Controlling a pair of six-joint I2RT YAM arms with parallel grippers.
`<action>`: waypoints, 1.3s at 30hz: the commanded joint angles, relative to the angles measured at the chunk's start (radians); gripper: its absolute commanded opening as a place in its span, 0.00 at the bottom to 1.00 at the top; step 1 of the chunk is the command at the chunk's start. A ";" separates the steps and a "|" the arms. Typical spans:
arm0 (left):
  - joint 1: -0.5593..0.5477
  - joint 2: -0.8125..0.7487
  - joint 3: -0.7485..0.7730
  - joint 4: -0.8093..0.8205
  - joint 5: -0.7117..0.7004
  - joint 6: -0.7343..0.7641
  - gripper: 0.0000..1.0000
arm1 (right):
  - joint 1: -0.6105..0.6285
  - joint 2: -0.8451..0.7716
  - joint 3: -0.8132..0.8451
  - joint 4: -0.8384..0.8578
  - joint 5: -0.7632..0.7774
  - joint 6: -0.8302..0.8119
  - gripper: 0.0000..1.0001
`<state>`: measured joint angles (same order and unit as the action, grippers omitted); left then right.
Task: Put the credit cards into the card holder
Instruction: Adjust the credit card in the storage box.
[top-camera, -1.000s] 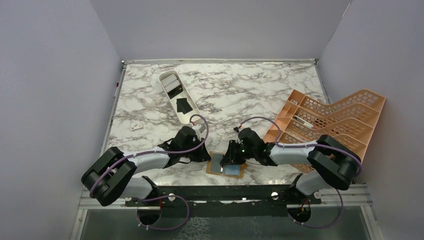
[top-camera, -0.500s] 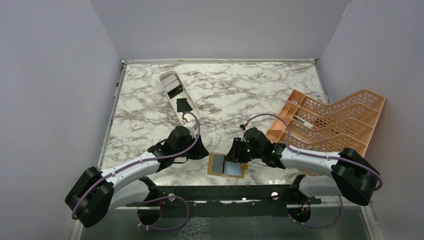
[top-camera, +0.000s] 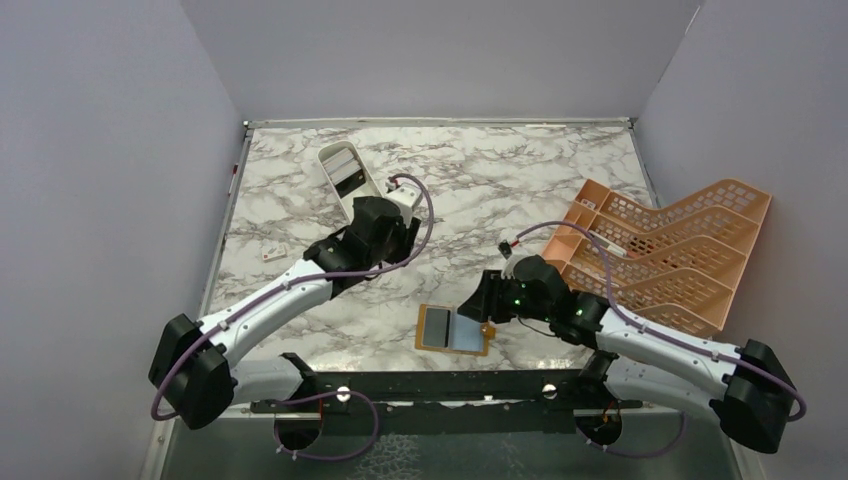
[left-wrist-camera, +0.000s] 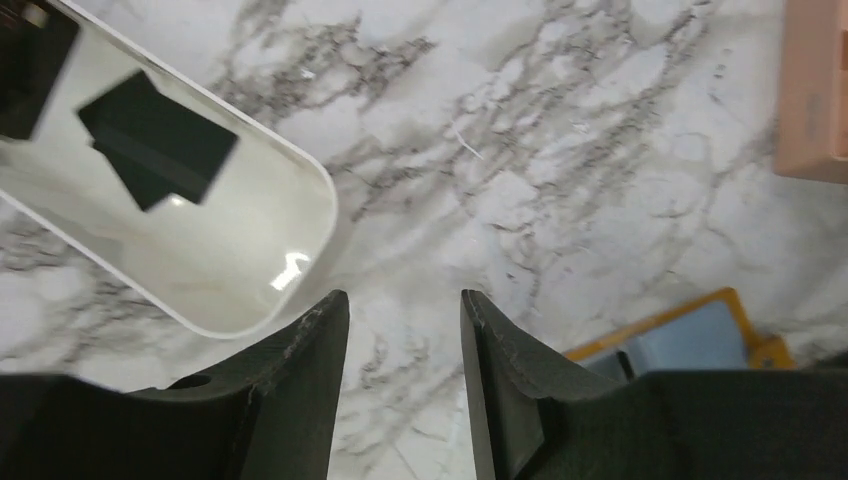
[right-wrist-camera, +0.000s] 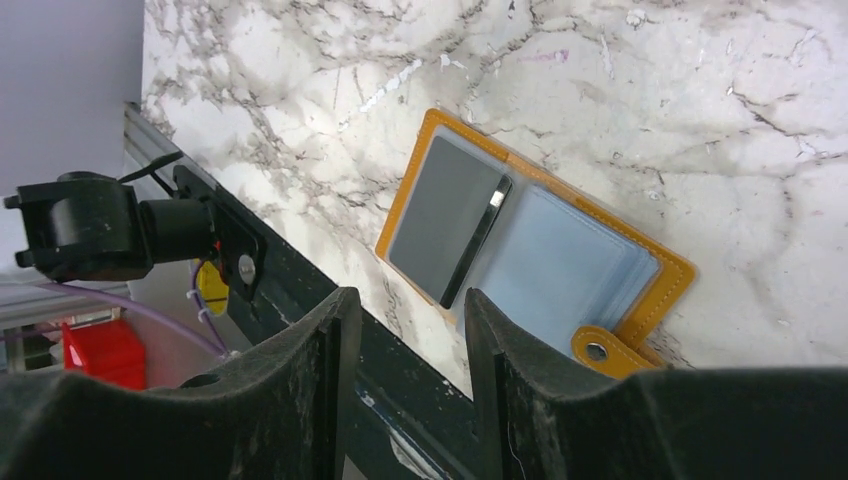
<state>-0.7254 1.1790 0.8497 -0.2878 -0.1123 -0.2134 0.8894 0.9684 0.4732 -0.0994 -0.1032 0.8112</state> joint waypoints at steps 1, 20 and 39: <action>0.023 0.085 0.095 -0.055 -0.239 0.356 0.50 | 0.006 -0.068 0.007 -0.068 0.053 -0.037 0.48; 0.411 0.598 0.529 0.024 -0.144 0.742 0.57 | 0.006 -0.218 -0.032 -0.112 0.067 -0.036 0.48; 0.448 0.927 0.734 0.030 -0.260 0.864 0.63 | 0.006 -0.235 -0.020 -0.184 0.106 -0.006 0.48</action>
<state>-0.2779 2.0583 1.5314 -0.2695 -0.3164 0.6170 0.8894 0.7326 0.4339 -0.2382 -0.0406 0.7921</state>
